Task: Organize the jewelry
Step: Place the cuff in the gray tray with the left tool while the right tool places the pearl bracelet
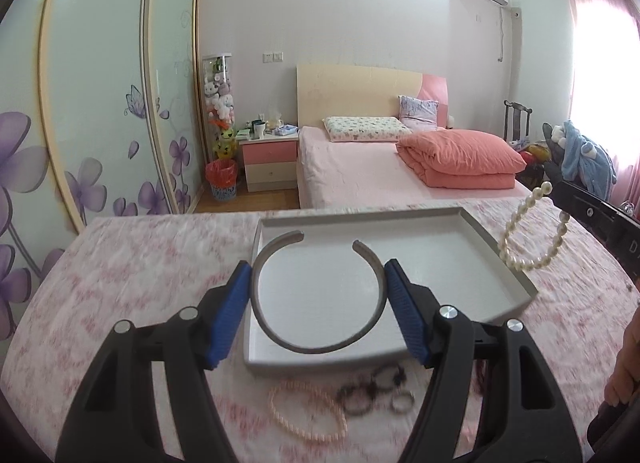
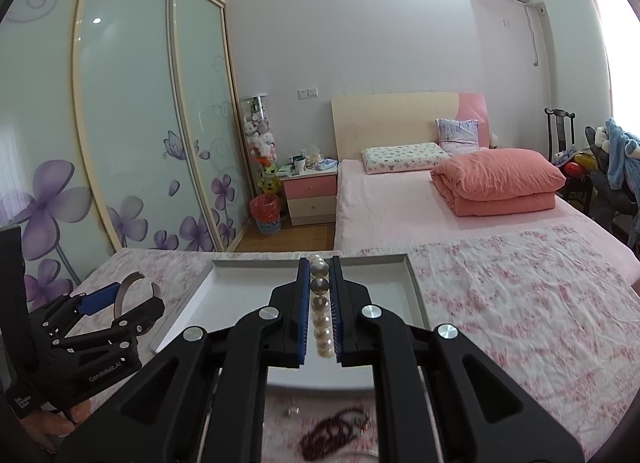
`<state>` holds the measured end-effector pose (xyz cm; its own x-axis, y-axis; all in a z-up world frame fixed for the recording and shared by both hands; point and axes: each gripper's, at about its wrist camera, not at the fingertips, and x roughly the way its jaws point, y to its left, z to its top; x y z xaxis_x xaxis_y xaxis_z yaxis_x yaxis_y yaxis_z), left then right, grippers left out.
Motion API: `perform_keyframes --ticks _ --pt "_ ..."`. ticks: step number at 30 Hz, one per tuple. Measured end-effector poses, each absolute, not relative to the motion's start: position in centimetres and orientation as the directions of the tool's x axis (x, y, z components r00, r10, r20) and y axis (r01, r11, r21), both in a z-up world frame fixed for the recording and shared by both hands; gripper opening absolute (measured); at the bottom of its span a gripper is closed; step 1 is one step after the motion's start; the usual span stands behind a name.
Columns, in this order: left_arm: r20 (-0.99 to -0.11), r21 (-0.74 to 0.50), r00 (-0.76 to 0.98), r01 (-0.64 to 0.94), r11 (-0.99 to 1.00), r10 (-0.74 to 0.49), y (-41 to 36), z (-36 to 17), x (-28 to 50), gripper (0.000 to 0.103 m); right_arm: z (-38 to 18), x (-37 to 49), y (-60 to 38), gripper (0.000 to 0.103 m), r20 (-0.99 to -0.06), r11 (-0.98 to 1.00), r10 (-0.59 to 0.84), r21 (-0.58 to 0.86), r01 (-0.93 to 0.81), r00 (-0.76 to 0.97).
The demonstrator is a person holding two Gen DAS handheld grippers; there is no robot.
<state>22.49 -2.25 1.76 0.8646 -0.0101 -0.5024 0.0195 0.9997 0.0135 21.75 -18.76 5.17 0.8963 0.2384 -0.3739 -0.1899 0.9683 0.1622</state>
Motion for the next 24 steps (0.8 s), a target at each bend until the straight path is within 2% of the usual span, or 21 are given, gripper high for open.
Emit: perform_keyframes --ticks 8,14,22,23,24 --pt "-0.538 0.003 0.843 0.007 1.000 -0.004 -2.5 0.6 28.2 0.065 3.6 27.2 -18.1 0.011 -0.437 0.968 0.237 0.185 -0.172 0.868" --pt "-0.581 0.005 0.814 -0.004 1.000 0.006 -2.4 -1.1 31.5 0.065 1.2 30.8 -17.4 0.011 -0.517 0.967 0.242 0.203 -0.157 0.821" --pt "-0.641 -0.010 0.767 -0.019 1.000 0.008 -2.1 -3.4 33.6 0.066 -0.4 32.0 -16.9 0.012 -0.574 0.968 0.242 0.198 -0.154 0.782" --pt "-0.639 -0.015 0.769 -0.022 1.000 0.007 -2.0 -3.4 33.6 0.066 -0.4 32.1 -17.0 0.017 -0.575 0.968 0.242 0.198 -0.154 0.782" --pt "-0.635 -0.018 0.772 -0.025 1.000 0.008 -1.9 -3.2 33.6 0.067 -0.3 31.9 -17.1 0.027 -0.573 0.968 0.241 0.200 -0.152 0.783"
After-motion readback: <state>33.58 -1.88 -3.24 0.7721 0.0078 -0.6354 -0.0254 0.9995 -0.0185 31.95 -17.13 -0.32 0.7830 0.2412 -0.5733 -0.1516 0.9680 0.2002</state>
